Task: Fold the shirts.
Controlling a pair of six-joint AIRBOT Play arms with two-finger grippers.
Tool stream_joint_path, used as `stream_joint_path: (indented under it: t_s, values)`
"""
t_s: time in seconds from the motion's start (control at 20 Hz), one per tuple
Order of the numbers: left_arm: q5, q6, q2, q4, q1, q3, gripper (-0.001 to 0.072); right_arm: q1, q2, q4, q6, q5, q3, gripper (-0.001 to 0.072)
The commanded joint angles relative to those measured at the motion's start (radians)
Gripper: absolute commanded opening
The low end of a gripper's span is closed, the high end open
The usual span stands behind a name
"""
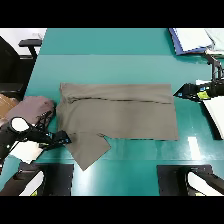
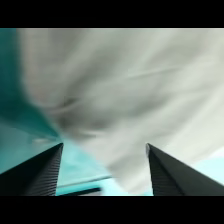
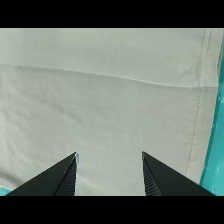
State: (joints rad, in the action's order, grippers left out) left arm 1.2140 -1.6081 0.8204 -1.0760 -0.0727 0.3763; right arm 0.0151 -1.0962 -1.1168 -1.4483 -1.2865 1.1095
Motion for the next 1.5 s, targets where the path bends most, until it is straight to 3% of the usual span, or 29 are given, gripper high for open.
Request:
stream_joint_path:
  t_s: [0.0,0.05,0.1,0.15,0.35,0.5,0.6,0.7,0.75,0.8,1.05,1.1,1.15,1.3,1.35,1.45]
  values:
    - [-0.087,0.068,-0.002,0.113,0.000,-0.034,0.0610,0.001,0.005,0.001,0.000,0.001,-0.002,0.0449]
    - [-0.087,0.073,-0.002,0.137,0.000,-0.033,0.0411,0.001,0.005,0.001,0.000,-0.005,-0.002,0.0449]
    - [-0.088,0.089,-0.002,0.151,0.000,-0.033,0.0144,-0.002,0.005,0.000,0.000,-0.016,-0.002,0.0449]
    - [-0.087,0.106,-0.002,0.163,0.000,-0.033,0.0028,-0.010,0.005,0.000,0.000,-0.031,-0.002,0.0449]
    - [-0.020,0.126,-0.003,0.155,0.000,0.030,0.0024,-0.112,0.023,-0.056,0.001,-0.132,-0.074,0.0449]
    - [0.002,0.144,-0.003,0.148,0.000,0.095,0.0024,-0.257,0.079,-0.113,0.001,-0.147,-0.280,0.0453]
    - [0.000,0.149,-0.003,0.148,0.000,0.127,0.0023,-0.359,0.086,-0.105,0.002,-0.146,-0.412,0.0513]
    - [0.001,0.150,-0.003,0.148,0.000,0.142,0.0023,-0.414,0.086,-0.102,0.002,-0.119,-0.515,0.0508]
    - [0.000,0.150,-0.003,0.148,0.000,0.141,0.0024,-0.422,0.086,-0.096,0.002,-0.098,-0.551,0.0496]
    - [-0.003,0.151,-0.003,0.147,0.000,0.141,0.0024,-0.422,0.086,-0.075,0.003,-0.080,-0.582,0.0431]
    - [-0.014,0.176,-0.003,0.144,0.000,0.141,0.0024,-0.332,0.026,0.012,0.022,0.010,-0.626,0.0425]
    - [-0.010,0.176,-0.003,0.141,0.000,0.141,0.0024,-0.302,0.005,0.019,0.022,0.033,-0.619,0.0380]
    - [-0.008,0.176,-0.003,0.137,0.000,0.141,0.0024,-0.274,-0.012,0.018,0.022,0.050,-0.607,0.0279]
    - [0.042,0.176,-0.003,0.066,0.000,0.158,0.0023,-0.208,-0.024,0.013,0.022,0.059,-0.554,0.0065]
    - [0.066,0.175,-0.003,0.039,0.000,0.175,0.0022,-0.195,-0.016,0.013,0.022,0.047,-0.531,0.0017]
    - [0.125,0.175,-0.006,0.003,0.000,0.213,0.0022,-0.182,0.029,-0.011,0.021,0.011,-0.495,0.0017]
